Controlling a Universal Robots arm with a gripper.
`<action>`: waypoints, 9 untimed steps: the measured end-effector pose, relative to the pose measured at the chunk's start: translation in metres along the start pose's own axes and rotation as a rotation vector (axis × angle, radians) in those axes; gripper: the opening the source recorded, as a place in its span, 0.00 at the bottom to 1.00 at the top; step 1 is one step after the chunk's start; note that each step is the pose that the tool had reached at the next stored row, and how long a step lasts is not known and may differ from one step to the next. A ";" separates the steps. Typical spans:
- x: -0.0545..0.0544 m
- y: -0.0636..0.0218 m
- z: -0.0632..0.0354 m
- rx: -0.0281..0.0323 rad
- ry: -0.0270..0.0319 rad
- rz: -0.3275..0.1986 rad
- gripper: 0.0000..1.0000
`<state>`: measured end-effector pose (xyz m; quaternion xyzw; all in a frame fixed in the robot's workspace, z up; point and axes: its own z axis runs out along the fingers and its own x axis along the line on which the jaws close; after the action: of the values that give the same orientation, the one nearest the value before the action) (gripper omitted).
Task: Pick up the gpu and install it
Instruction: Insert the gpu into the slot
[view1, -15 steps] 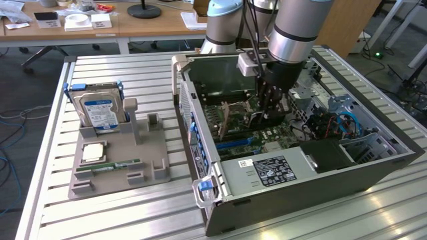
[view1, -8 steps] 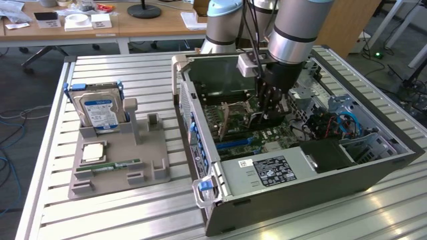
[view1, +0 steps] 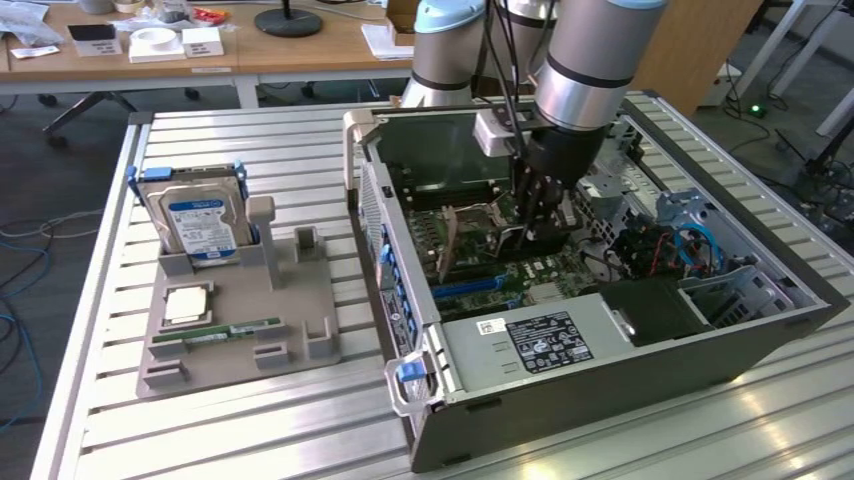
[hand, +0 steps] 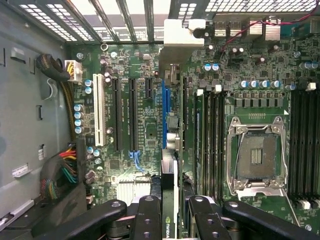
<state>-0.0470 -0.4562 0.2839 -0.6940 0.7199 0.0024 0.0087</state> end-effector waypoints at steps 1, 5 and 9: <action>0.001 0.0001 -0.0001 0.0000 0.0001 0.000 0.26; 0.002 0.0015 0.0002 0.0001 -0.0001 -0.001 0.26; 0.003 0.0038 0.0013 0.0000 0.0000 -0.001 0.26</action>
<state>-0.0509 -0.4592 0.2826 -0.6945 0.7194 0.0024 0.0087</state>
